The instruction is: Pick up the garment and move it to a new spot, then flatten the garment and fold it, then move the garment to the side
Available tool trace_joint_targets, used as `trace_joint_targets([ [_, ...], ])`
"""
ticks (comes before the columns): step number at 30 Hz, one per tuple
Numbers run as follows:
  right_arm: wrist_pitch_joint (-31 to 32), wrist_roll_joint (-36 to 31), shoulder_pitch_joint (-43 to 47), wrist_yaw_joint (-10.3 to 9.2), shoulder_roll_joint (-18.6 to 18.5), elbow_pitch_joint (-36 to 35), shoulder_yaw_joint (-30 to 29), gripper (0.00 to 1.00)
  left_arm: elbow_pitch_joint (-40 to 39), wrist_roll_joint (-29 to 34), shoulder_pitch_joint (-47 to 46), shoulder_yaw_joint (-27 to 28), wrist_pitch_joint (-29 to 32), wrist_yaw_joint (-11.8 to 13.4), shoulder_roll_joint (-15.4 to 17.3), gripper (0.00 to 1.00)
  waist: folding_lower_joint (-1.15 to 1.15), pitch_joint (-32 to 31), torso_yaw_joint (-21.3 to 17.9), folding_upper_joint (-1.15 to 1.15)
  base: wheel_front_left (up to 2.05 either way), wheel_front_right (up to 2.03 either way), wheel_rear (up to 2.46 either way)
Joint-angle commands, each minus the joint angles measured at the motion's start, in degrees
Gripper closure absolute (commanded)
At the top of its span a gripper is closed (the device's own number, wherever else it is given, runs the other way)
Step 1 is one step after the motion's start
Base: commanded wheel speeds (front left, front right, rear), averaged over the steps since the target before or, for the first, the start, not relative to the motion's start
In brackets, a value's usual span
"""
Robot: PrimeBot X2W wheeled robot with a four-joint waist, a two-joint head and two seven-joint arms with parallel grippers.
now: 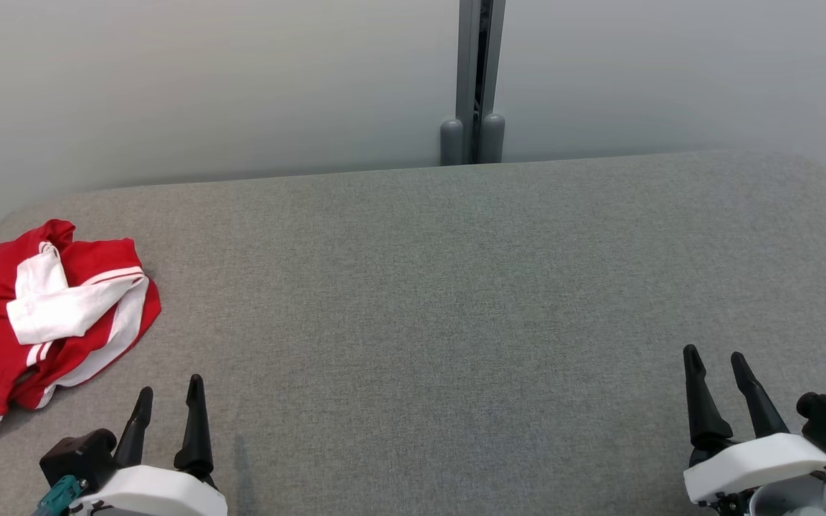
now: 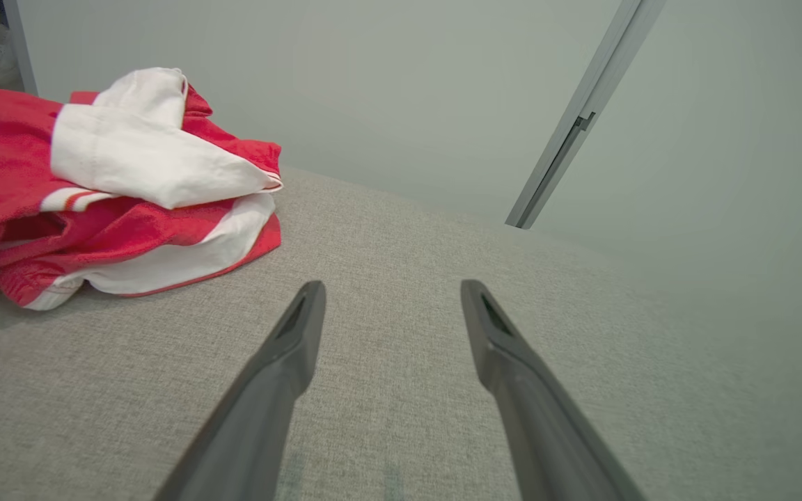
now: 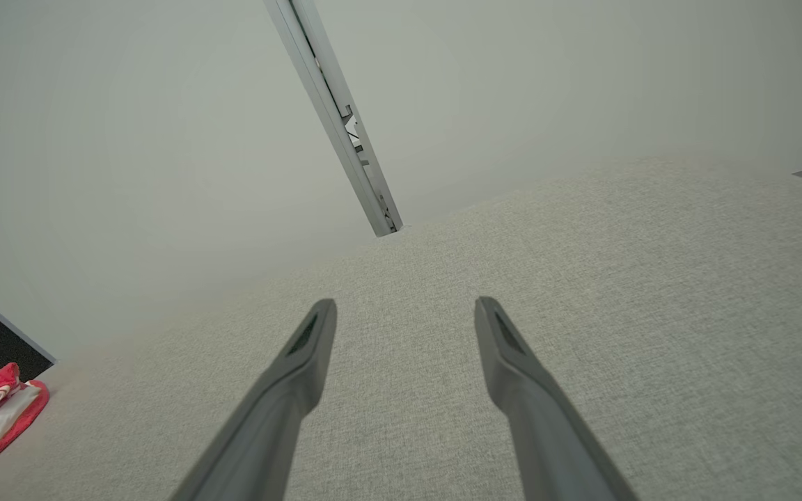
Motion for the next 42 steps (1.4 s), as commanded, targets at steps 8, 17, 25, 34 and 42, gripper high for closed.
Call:
trace_joint_targets([
  [8,-1.57,-5.09,-0.01,0.10,-0.33,0.20,-0.48,0.00,-0.28,4.55,0.35,0.56,-1.29,0.58,0.42,0.00,0.00,0.08,0.20,0.00,0.00,0.00,0.00],
  [17,-2.63,-10.10,0.20,0.11,-0.02,0.51,-0.89,0.00,-0.16,8.51,0.78,0.98,-2.38,1.13,0.47,0.00,0.00,0.13,0.17,0.00,0.00,0.00,0.00],
  [25,-3.57,-13.79,0.24,0.11,0.14,0.83,-1.03,0.00,0.12,11.80,1.13,0.96,-3.31,1.52,0.50,0.00,0.00,0.16,-0.02,0.00,0.00,0.00,0.00],
  [34,-4.50,-17.45,0.52,0.12,0.26,1.23,-1.39,0.00,0.68,15.30,1.14,1.05,-4.24,1.88,0.54,0.00,0.00,0.24,0.03,0.00,0.00,0.00,0.00],
  [42,-5.10,-19.81,0.70,0.11,0.21,1.11,-0.62,0.00,0.88,17.36,0.36,0.73,-4.83,2.27,0.56,0.00,0.00,1.19,2.14,0.00,0.00,0.00,0.00],
])
